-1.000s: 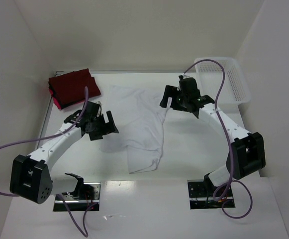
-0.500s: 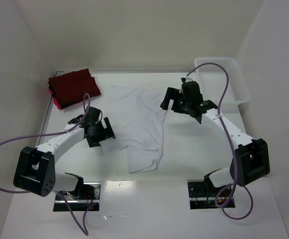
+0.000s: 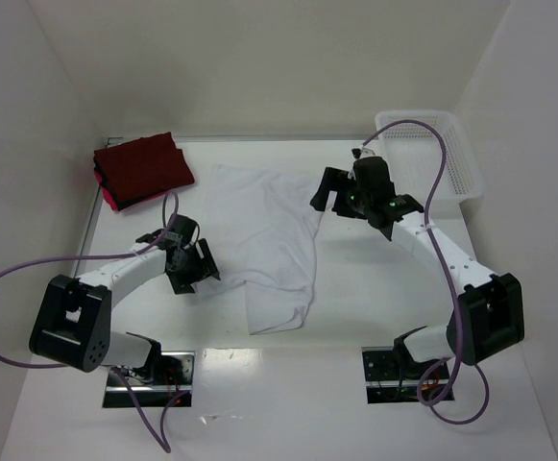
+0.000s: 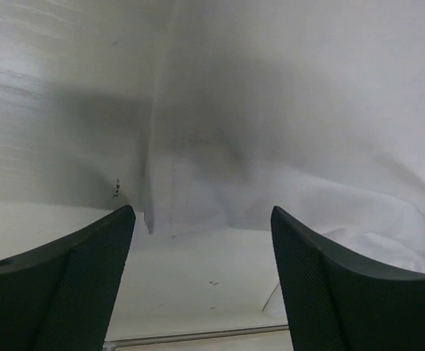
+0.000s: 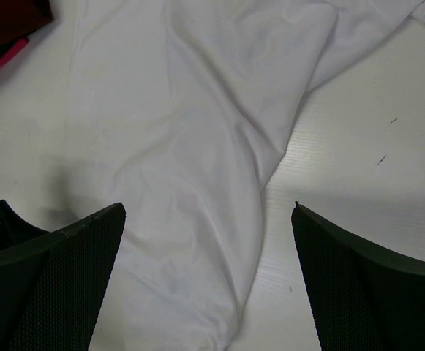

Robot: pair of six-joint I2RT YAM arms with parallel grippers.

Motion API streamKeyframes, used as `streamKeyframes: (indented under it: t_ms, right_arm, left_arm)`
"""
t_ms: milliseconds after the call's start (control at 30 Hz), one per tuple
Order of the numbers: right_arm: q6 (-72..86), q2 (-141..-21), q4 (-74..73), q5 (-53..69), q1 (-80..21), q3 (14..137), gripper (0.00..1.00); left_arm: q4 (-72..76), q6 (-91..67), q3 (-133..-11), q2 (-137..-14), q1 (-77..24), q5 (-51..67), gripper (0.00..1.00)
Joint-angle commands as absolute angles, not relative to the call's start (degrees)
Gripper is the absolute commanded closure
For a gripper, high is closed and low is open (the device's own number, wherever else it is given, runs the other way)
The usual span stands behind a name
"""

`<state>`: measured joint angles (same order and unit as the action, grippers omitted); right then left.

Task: Fold and stack the t-shirts
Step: Flatten out the tshirt

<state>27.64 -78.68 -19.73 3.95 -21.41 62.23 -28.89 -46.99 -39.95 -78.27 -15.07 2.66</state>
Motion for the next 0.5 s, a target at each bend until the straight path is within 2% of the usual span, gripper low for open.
streamKeyframes:
  t_ms: [0, 100, 333, 467]
  right_arm:
    - [27.9, -75.4, -18.3, 4.0, -21.9, 61.1, 0.0]
    - [28.1, -73.0, -18.9, 4.0, -21.9, 58.7, 0.0]
    - [30.1, -69.9, -21.0, 6.8, -21.9, 55.2, 0.0]
    - [31.6, -68.5, -21.0, 9.1, -21.9, 52.3, 0.0]
  left_arm:
    - [-26.3, -47.5, -38.9, -79.2, -14.7, 3.1, 0.19]
    - [-25.6, -47.5, -38.8, -80.1, -14.7, 3.5, 0.28]
    - [-25.0, -46.9, -38.2, -81.3, -14.2, 3.5, 0.37]
    - [-24.5, -46.9, -37.7, -81.7, -13.5, 4.6, 0.57]
